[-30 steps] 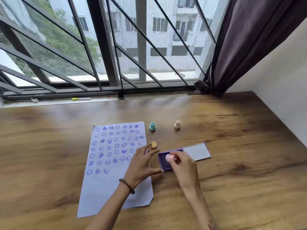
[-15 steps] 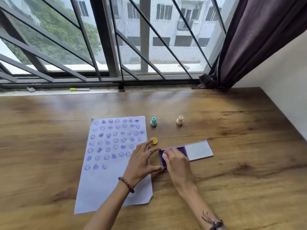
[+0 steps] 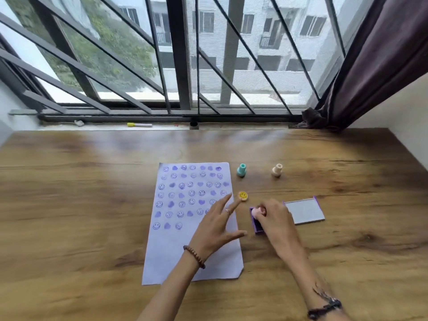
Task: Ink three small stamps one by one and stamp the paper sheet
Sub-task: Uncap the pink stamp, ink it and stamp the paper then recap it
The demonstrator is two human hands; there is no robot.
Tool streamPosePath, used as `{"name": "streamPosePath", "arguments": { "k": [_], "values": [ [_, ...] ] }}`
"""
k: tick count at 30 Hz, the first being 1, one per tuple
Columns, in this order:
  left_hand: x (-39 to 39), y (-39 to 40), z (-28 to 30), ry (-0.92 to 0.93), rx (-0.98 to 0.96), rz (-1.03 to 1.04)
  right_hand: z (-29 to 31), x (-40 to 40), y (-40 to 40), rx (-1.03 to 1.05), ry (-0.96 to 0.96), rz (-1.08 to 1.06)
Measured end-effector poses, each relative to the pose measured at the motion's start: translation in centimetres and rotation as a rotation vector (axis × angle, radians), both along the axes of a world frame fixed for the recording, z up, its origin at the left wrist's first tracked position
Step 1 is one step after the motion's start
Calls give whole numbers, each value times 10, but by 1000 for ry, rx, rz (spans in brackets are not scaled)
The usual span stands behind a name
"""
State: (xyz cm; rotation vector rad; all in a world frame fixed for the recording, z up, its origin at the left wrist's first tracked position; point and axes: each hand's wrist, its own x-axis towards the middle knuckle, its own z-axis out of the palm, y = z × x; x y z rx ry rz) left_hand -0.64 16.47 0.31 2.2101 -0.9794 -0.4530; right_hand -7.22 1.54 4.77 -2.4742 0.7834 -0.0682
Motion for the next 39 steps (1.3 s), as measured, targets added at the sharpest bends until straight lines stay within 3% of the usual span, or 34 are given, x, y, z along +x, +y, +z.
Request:
{"name": "streamPosePath", "arguments": {
  "k": [4,8,13,20,27,34,39],
  "values": [
    [25,67,3,-61,39,48,2,3,73,223,-236,-40],
    [57,129,5,-75,130,28,-11,15,134,307,-277,-40],
    [72,160,-13,-97,306,-77,-23,23,165,172,-220,-49],
    [73,162,-27,-99,256,-68,-22,35,176,-95,-105,-4],
    [73,164,-29,-87,225,-65,-21,48,174,-127,-12,-13],
    [73,164,-33,-85,207,-58,-23,59,156,-156,145,135],
    [72,164,-30,-82,204,-52,-21,59,154,-129,144,140]
  ]
}}
